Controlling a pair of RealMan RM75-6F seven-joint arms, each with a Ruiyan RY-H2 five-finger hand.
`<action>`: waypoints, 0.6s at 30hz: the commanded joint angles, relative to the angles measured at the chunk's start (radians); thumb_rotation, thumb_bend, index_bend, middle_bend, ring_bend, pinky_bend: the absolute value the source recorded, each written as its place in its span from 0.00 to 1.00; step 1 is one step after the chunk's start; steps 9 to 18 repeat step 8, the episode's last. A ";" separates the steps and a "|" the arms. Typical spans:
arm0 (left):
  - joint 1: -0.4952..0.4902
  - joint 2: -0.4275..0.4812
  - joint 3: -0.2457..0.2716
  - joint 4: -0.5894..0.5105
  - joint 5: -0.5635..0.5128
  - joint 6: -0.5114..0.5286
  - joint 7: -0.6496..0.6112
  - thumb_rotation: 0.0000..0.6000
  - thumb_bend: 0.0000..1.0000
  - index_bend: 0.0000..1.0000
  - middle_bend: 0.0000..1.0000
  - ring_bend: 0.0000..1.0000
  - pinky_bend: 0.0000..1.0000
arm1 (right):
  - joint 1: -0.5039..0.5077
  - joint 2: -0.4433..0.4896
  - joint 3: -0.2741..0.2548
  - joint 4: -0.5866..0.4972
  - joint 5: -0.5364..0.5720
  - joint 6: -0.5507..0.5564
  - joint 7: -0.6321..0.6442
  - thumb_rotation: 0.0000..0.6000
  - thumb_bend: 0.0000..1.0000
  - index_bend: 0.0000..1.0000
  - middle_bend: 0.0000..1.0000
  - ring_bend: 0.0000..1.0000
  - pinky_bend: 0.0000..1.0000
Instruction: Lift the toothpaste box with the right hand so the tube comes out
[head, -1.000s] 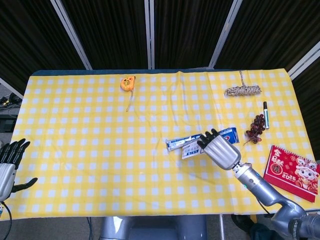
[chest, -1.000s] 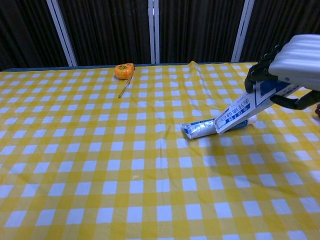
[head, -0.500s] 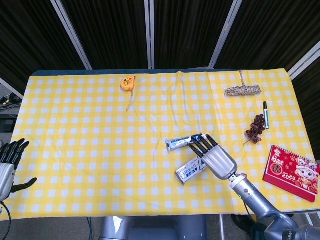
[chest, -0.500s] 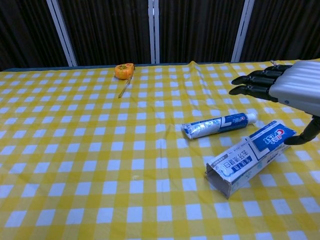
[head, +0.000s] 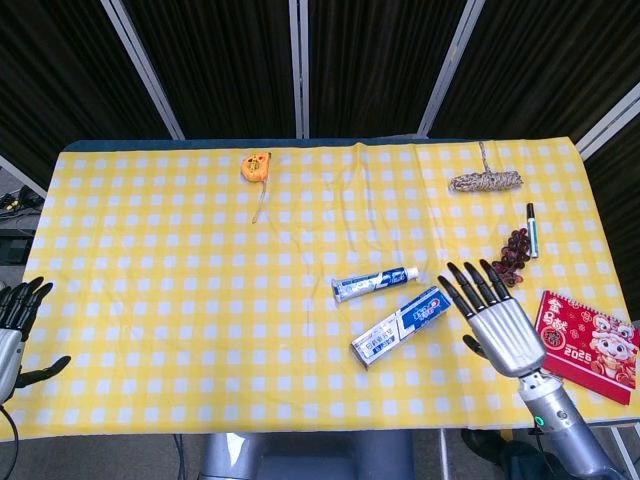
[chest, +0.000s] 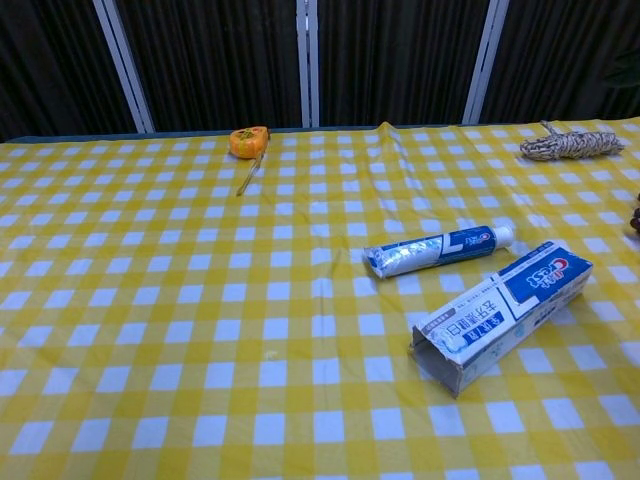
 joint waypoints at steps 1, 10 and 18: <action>0.004 0.004 0.000 -0.002 0.004 0.008 -0.006 1.00 0.00 0.00 0.00 0.00 0.00 | -0.078 -0.008 -0.006 0.074 0.016 0.095 0.100 1.00 0.00 0.00 0.00 0.00 0.03; 0.008 0.008 0.001 -0.004 0.010 0.015 -0.011 1.00 0.00 0.00 0.00 0.00 0.00 | -0.124 -0.027 -0.016 0.119 0.050 0.103 0.230 1.00 0.00 0.00 0.00 0.00 0.01; 0.008 0.008 0.001 -0.004 0.010 0.015 -0.011 1.00 0.00 0.00 0.00 0.00 0.00 | -0.124 -0.027 -0.016 0.119 0.050 0.103 0.230 1.00 0.00 0.00 0.00 0.00 0.01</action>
